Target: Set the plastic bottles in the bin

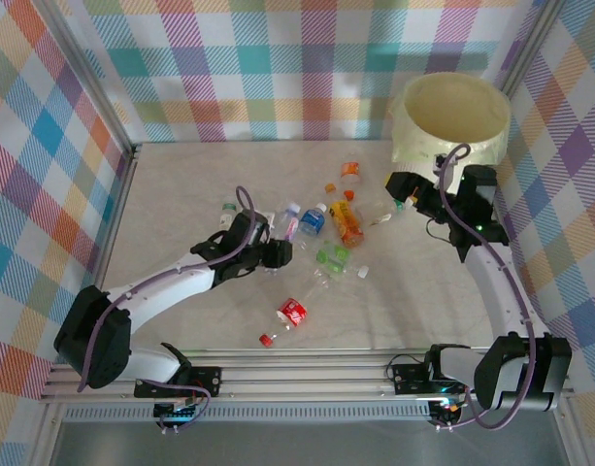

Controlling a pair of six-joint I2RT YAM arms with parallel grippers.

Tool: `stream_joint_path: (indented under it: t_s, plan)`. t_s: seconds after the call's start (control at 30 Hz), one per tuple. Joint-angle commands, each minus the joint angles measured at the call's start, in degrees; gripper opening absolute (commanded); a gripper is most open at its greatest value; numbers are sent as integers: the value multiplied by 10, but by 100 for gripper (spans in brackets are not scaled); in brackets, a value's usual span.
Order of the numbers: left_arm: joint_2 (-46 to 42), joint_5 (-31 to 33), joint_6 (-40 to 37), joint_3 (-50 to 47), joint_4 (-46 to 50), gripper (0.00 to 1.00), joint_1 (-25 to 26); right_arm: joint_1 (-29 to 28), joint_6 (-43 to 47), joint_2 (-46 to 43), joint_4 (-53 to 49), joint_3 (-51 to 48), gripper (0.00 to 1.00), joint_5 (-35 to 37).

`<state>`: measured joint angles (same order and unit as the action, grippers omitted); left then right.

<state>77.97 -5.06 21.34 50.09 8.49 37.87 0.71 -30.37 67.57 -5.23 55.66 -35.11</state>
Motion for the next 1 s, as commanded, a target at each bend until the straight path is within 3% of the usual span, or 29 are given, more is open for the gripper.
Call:
stream_joint_path:
  t_s: [0.0,0.23,0.5,0.73,0.9,0.97]
  plan:
    - [11,-97,33,38,-102,40,8,-11,10,10,9,40,100,-57]
    - [77,-185,60,110,-213,37,21,-55,38,32,-6,88,100,-126]
    - [122,-267,73,164,-282,37,35,-93,49,57,-26,125,100,-147]
    - [132,-303,82,175,-321,37,40,-98,69,87,-61,146,100,-173]
    - [143,-310,88,185,-320,37,41,-110,67,110,-64,160,92,-231]
    - [146,-312,89,188,-319,37,42,-115,68,114,-66,164,81,-222]
